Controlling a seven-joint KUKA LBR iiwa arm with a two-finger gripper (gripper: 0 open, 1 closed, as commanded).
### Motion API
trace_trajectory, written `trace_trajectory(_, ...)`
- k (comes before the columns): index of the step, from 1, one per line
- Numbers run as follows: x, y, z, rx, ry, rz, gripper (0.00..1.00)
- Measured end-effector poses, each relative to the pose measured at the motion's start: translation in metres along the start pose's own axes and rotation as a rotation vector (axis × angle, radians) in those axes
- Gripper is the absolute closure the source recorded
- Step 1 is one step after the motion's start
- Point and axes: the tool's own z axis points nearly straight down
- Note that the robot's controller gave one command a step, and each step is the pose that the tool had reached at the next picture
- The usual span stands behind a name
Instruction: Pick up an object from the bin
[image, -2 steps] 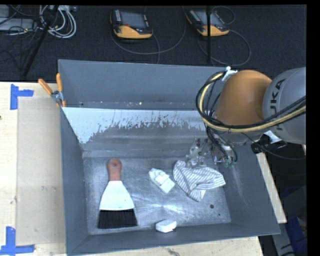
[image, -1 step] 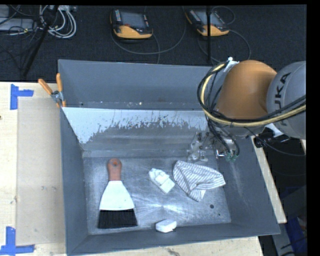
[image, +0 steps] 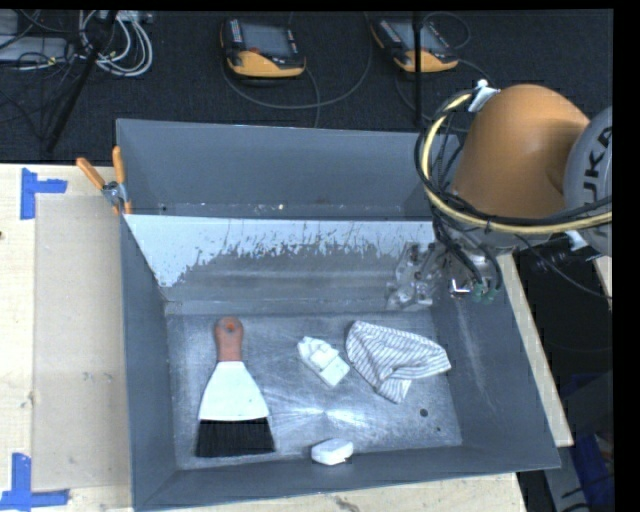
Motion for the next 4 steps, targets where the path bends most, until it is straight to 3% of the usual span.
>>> trace_trajectory(1,0.018,-0.008,0.111,0.0,-0.005,0.013,0.0)
trace_trajectory(2,0.021,-0.009,0.115,0.0,-0.001,0.015,0.0)
trace_trajectory(3,0.017,0.004,0.17,-0.002,-0.003,0.067,1.0)
trace_trajectory(4,0.017,0.004,0.17,-0.002,-0.003,0.067,1.0)
